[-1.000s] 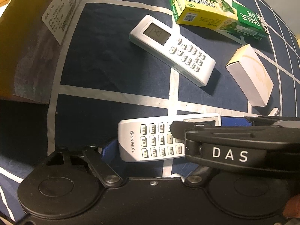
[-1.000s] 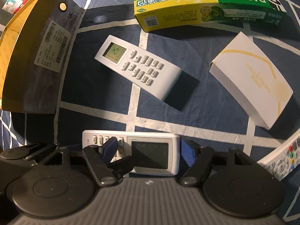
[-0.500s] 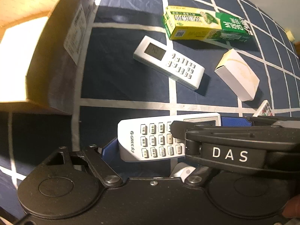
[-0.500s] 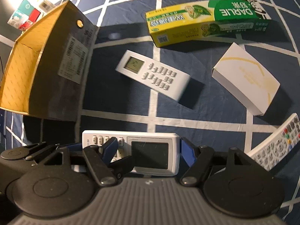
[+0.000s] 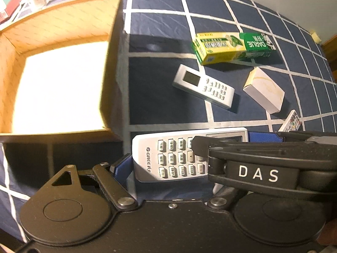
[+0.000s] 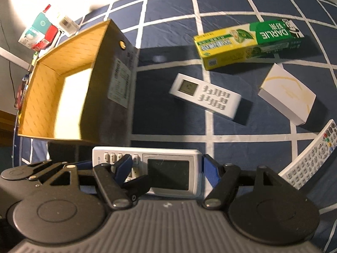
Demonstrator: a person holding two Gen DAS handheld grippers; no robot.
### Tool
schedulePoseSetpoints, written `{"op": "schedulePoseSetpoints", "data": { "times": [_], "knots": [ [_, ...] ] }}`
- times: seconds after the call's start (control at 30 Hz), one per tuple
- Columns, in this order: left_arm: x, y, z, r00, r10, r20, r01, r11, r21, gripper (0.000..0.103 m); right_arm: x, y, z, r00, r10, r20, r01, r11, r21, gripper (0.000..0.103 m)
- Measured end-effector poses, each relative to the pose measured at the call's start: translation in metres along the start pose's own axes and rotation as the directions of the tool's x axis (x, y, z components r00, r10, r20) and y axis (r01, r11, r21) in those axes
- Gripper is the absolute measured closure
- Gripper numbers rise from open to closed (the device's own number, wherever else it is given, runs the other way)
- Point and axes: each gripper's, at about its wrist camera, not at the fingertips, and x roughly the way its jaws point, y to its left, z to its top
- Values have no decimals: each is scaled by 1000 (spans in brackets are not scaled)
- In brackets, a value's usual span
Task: Organize objects
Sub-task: 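Lift the held remote with the right gripper and carry it over the box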
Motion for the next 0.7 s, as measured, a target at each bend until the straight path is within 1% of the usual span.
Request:
{"op": "schedulePoseSetpoints", "data": {
  "times": [0.1,0.3,0.7],
  "knots": [
    [-12,10,2,1000,0,23,0,1000,10,25,-6,15,1,1000,0,24,0,1000,4,31],
    [-30,34,8,999,-10,41,8,999,47,25,-13,45,2,998,-8,61,7,1000,22,31],
    [-59,95,20,996,-16,85,8,995,95,25,-10,116,7,992,-15,124,10,999,44,31]
  ]
}}
